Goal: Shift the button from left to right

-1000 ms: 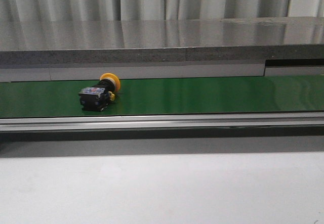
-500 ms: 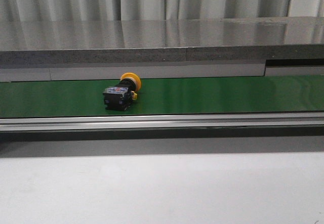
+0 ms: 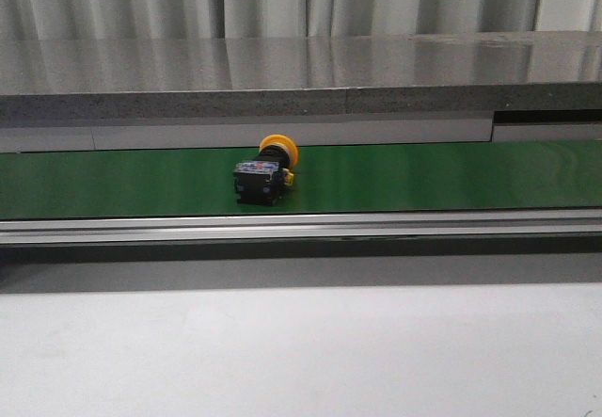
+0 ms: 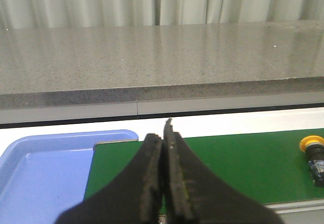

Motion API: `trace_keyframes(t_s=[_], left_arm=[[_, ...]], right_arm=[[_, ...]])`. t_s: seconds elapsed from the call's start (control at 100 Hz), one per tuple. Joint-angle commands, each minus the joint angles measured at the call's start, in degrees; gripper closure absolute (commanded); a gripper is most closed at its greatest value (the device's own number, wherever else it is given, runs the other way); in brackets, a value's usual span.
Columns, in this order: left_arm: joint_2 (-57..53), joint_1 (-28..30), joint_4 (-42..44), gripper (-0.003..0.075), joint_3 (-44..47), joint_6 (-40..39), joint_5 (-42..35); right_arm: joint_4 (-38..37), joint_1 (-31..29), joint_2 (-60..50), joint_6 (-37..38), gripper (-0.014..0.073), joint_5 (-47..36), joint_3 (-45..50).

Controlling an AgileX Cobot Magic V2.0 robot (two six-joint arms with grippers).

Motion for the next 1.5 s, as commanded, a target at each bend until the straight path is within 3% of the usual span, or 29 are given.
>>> trace_keyframes(t_s=[0.0, 0.5, 0.69, 0.99, 1.13, 1.35, 1.42, 1.49], left_arm=[[0.44, -0.44, -0.82, 0.0740, -1.52, -0.14, -4.39], [0.44, -0.44, -0.82, 0.0740, -1.52, -0.14, -4.39], [0.44, -0.44, -0.82, 0.0740, -1.52, -0.14, -4.39], [0.44, -0.44, -0.82, 0.0740, -1.52, -0.14, -4.39], [0.44, -0.44, -0.82, 0.0740, -1.52, -0.14, -4.39], [0.44, -0.44, -0.82, 0.0740, -1.52, -0.14, -4.39], [0.44, -0.44, -0.82, 0.0740, -1.52, -0.14, -4.39], [0.44, -0.44, -0.82, 0.0740, -1.52, -0.14, -4.39]], right_arm=[[-0.06, -0.10, 5.10, 0.05, 0.0662, -0.12, -5.76], [-0.01, -0.10, 32.54, 0.05, 0.0662, 21.85, -28.80], [0.10, -0.10, 38.43, 0.05, 0.0662, 23.76, -33.29], [0.10, -0.10, 38.83, 0.05, 0.0652, 23.01, -33.42], [0.10, -0.10, 38.83, 0.05, 0.0506, 23.21, -33.42], [0.10, -0.10, 38.83, 0.05, 0.0061, 21.71, -33.42], [1.22, -0.10, 38.83, 0.05, 0.0001, 20.69, -33.42], [2.56, -0.10, 38.90, 0.05, -0.0004, 19.66, -33.42]])
